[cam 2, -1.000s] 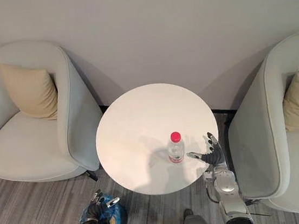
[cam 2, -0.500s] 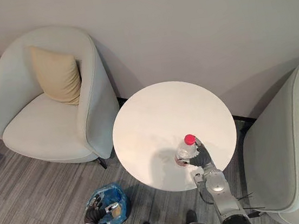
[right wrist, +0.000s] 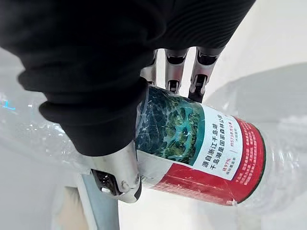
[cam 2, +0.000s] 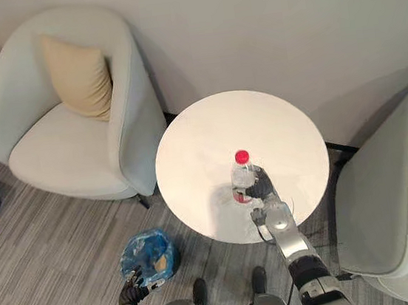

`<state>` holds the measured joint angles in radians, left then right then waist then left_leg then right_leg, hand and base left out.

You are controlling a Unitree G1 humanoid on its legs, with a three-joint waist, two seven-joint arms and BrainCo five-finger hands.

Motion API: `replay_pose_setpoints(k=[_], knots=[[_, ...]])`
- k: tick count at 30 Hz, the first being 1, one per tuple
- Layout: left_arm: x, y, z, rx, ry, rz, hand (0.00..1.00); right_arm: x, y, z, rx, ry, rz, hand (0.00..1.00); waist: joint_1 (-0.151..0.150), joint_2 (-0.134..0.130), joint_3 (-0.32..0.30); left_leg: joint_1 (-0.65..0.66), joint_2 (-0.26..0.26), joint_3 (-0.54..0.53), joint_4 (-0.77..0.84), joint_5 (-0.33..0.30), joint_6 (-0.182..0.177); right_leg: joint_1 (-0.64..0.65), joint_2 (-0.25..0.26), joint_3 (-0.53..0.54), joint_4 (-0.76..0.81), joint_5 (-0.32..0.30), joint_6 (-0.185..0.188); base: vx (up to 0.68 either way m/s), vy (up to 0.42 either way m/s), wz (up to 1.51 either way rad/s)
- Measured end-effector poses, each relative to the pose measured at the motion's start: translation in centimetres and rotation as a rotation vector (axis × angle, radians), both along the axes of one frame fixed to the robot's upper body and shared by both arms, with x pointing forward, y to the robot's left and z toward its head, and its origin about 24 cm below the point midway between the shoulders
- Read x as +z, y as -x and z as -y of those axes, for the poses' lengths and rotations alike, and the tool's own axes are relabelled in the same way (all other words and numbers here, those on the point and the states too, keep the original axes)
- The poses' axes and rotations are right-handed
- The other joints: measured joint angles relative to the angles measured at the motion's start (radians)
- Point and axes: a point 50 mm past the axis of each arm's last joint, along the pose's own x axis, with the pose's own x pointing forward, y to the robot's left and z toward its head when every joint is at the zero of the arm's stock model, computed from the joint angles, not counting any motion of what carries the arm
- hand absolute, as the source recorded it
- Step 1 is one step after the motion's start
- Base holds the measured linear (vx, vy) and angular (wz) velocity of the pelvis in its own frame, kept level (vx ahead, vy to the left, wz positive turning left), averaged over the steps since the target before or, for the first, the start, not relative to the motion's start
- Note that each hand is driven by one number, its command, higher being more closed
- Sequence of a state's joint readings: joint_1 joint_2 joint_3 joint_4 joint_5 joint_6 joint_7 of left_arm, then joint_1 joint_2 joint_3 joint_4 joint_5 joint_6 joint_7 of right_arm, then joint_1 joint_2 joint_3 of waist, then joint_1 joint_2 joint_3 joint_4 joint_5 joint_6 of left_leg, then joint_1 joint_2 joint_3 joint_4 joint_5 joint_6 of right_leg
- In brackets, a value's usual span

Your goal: Gather rubbish on tea table into small bin, then transfer packed bag to large trash can.

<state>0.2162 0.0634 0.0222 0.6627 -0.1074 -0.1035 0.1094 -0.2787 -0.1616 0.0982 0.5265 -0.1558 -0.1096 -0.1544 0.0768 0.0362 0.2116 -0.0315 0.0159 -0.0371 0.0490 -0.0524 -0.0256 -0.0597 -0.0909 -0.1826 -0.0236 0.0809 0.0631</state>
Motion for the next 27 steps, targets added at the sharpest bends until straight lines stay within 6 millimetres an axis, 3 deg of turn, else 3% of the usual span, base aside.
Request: replay_pose_setpoints(k=[10, 15, 19, 21, 22, 23, 24, 26, 27], knots=[[0.6, -0.8, 0.0, 0.001, -0.002, 0.048, 0.00, 1.0, 0.1, 0.1, -0.023, -0.050, 0.049, 1.00, 0.015, 0.003, 0.004, 0.013, -0.003, -0.028, 0.003, 0.000, 0.000, 0.028, -0.002, -0.015, -0.004, -0.001, 0.000, 0.04, 0.004, 0.08], [0.4, -0.6, 0.6, 0.009, 0.017, 0.038, 0.00, 2.9, 1.5, -0.8, 0.006, -0.102, 0.175, 1.00, 0.011, 0.004, 0.005, 0.024, -0.016, -0.110, 0.014, 0.004, -0.004, 0.082, -0.016, -0.097, -0.001, -0.031, 0.003, -0.07, -0.022, 0.47], [0.2, -0.8, 1.2, -0.012, 0.024, 0.027, 0.00, 3.5, 2.4, -2.3, 0.063, -0.114, 0.214, 1.00, 0.000, 0.007, 0.004, -0.029, -0.030, -0.218, 0.015, 0.045, -0.015, 0.091, -0.030, -0.220, 0.002, -0.038, -0.001, -0.11, -0.030, 0.89], [0.1, -1.0, 1.7, -0.032, 0.031, 0.023, 0.00, 3.6, 2.5, -3.0, 0.096, -0.105, 0.220, 1.00, 0.001, 0.012, 0.006, -0.045, -0.022, -0.214, -0.020, 0.057, -0.003, 0.089, -0.033, -0.265, 0.015, -0.043, -0.004, -0.12, -0.043, 0.84], [0.0, -0.9, 2.0, -0.028, 0.042, 0.022, 0.00, 3.5, 2.6, -3.6, 0.122, -0.098, 0.217, 1.00, 0.000, 0.016, 0.005, -0.051, 0.010, -0.081, -0.030, 0.024, 0.060, 0.090, -0.036, -0.307, 0.033, -0.046, -0.008, -0.11, -0.019, 0.78], [0.1, -1.3, 2.1, -0.029, 0.043, 0.031, 0.00, 3.6, 2.7, -4.2, 0.141, -0.102, 0.221, 1.00, -0.005, 0.002, -0.003, -0.044, 0.025, 0.074, -0.050, -0.025, 0.150, 0.090, -0.074, -0.336, 0.036, -0.045, -0.008, -0.07, 0.037, 0.88], [0.2, -1.5, 2.1, -0.031, 0.043, 0.035, 0.00, 3.8, 2.6, -4.4, 0.149, -0.101, 0.233, 1.00, -0.007, -0.003, -0.005, -0.046, 0.034, 0.153, -0.041, -0.040, 0.170, 0.090, -0.099, -0.353, 0.036, -0.046, -0.007, 0.00, 0.127, 0.97], [0.4, -2.3, 3.2, -0.041, 0.067, 0.055, 0.00, 4.5, 2.3, -4.2, 0.159, -0.060, 0.268, 1.00, -0.016, 0.044, -0.021, -0.054, 0.139, 0.465, 0.039, -0.009, 0.140, 0.091, -0.126, -0.422, 0.082, -0.065, 0.016, 0.03, 0.174, 0.93], [0.4, -2.3, 3.4, -0.047, 0.069, 0.056, 0.00, 4.5, 2.3, -4.0, 0.153, -0.055, 0.269, 1.00, -0.030, 0.052, -0.026, -0.051, 0.160, 0.518, 0.041, 0.028, 0.112, 0.098, -0.131, -0.443, 0.100, -0.076, 0.028, 0.05, 0.199, 1.06]])
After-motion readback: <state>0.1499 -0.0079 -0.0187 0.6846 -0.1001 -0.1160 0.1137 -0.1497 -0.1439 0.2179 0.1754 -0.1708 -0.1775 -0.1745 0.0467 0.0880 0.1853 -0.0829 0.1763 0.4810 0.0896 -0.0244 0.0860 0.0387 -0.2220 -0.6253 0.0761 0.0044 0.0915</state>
